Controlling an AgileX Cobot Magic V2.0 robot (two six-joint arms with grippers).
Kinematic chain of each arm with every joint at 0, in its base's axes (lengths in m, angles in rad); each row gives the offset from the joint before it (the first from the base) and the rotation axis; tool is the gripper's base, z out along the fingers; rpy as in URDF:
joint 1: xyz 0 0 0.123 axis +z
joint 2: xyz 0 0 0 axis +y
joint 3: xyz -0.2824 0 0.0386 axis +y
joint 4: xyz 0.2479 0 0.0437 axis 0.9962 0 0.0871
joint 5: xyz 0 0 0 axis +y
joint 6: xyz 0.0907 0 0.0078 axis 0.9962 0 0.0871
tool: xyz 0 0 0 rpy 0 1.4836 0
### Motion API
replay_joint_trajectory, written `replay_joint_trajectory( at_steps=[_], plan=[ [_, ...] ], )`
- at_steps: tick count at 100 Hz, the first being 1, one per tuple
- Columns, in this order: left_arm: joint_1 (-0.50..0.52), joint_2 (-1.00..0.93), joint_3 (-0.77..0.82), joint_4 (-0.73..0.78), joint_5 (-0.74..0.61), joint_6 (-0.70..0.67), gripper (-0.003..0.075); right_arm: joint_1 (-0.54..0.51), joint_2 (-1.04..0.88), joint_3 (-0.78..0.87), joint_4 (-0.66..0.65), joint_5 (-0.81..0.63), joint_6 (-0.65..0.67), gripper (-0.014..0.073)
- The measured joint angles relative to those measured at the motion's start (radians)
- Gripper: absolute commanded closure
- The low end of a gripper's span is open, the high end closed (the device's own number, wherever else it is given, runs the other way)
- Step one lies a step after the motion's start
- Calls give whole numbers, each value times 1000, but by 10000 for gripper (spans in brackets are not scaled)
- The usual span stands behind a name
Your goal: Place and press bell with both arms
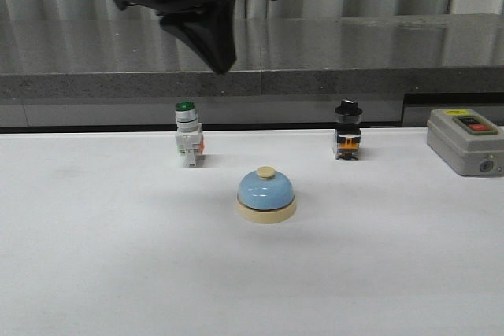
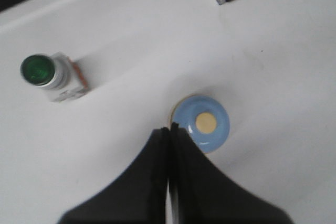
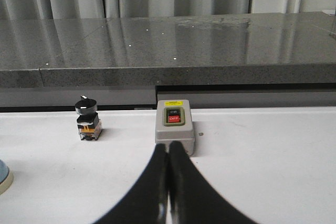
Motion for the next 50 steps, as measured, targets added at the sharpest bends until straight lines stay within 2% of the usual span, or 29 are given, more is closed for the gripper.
replay_joint_trajectory(
  at_steps=[50],
  plan=[
    [283,-411,469,-5,-197,-35,741,0,0,0,0,0,0,653]
  ],
)
